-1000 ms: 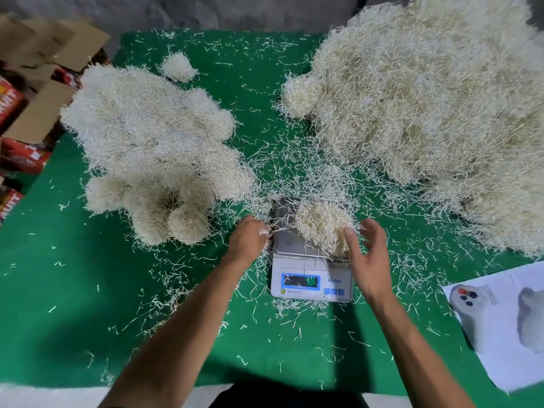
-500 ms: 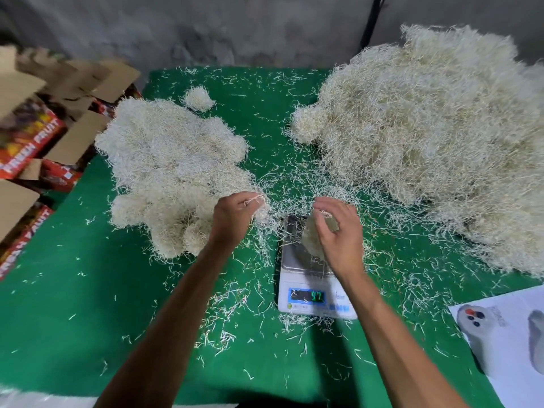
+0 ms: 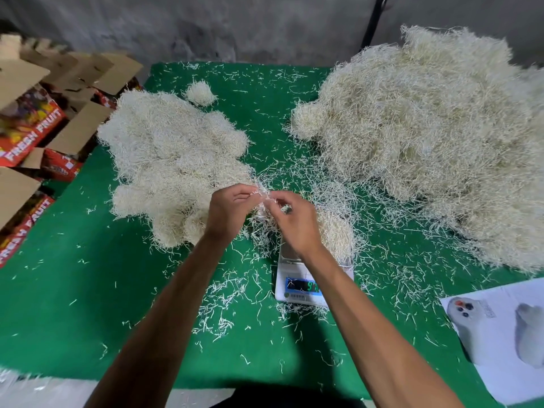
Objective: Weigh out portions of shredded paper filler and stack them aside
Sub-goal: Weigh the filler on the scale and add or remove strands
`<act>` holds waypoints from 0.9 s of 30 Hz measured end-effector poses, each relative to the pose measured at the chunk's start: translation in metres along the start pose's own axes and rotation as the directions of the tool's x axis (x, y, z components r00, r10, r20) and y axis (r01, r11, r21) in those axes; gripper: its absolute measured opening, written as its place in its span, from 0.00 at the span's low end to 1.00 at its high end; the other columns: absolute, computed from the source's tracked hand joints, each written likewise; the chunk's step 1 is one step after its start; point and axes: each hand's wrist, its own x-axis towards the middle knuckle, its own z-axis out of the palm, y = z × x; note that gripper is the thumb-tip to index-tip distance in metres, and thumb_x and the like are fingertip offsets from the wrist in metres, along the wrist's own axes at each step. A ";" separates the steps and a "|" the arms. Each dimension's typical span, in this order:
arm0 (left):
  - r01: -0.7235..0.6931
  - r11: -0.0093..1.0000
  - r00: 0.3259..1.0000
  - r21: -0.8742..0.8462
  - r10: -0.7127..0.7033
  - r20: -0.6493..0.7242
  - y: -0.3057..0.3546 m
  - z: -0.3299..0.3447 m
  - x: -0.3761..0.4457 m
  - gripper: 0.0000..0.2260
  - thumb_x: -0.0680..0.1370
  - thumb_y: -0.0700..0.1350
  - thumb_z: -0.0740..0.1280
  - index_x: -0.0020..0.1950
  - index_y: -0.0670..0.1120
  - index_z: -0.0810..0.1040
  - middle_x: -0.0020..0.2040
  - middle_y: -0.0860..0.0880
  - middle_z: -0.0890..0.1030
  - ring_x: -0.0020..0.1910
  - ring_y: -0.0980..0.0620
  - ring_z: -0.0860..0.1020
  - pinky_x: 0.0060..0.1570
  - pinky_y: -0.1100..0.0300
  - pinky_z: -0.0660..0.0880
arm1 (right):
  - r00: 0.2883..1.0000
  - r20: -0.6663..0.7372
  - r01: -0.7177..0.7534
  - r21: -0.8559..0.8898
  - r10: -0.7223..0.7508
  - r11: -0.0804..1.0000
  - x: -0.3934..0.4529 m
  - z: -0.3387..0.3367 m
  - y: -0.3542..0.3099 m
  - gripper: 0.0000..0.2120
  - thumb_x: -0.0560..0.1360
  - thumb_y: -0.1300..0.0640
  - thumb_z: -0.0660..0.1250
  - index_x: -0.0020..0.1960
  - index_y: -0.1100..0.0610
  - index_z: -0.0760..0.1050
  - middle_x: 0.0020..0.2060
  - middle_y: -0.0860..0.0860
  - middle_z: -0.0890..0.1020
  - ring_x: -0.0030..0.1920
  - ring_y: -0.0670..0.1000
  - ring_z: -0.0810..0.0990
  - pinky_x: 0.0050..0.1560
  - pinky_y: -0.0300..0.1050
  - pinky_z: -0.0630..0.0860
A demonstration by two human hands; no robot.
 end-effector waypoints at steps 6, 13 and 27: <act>0.193 0.974 0.978 -0.118 -0.200 -0.055 -0.007 -0.015 0.004 0.03 0.76 0.49 0.75 0.46 0.50 0.86 0.37 0.56 0.85 0.37 0.61 0.82 0.38 0.68 0.78 | 0.954 -0.208 -0.172 0.214 0.217 0.962 0.013 -0.034 0.015 0.04 0.81 0.61 0.68 0.54 0.55 0.81 0.47 0.47 0.85 0.42 0.50 0.83 0.44 0.37 0.82; 0.102 0.995 0.985 0.024 -0.097 -0.144 -0.013 -0.009 -0.001 0.10 0.78 0.46 0.73 0.53 0.40 0.86 0.35 0.49 0.83 0.28 0.58 0.78 0.31 0.62 0.77 | 0.891 -0.364 -0.212 0.192 0.271 0.958 0.026 -0.083 0.030 0.04 0.82 0.62 0.67 0.54 0.59 0.80 0.45 0.51 0.83 0.42 0.46 0.81 0.49 0.43 0.83; 0.391 0.920 0.913 -0.041 -0.393 -0.113 -0.044 0.036 -0.023 0.10 0.75 0.50 0.76 0.36 0.50 0.80 0.36 0.43 0.84 0.34 0.47 0.80 0.39 0.51 0.79 | 0.943 -0.223 -0.259 -0.035 0.245 0.965 -0.023 -0.117 0.070 0.18 0.82 0.36 0.60 0.55 0.48 0.78 0.56 0.47 0.82 0.56 0.46 0.80 0.61 0.48 0.76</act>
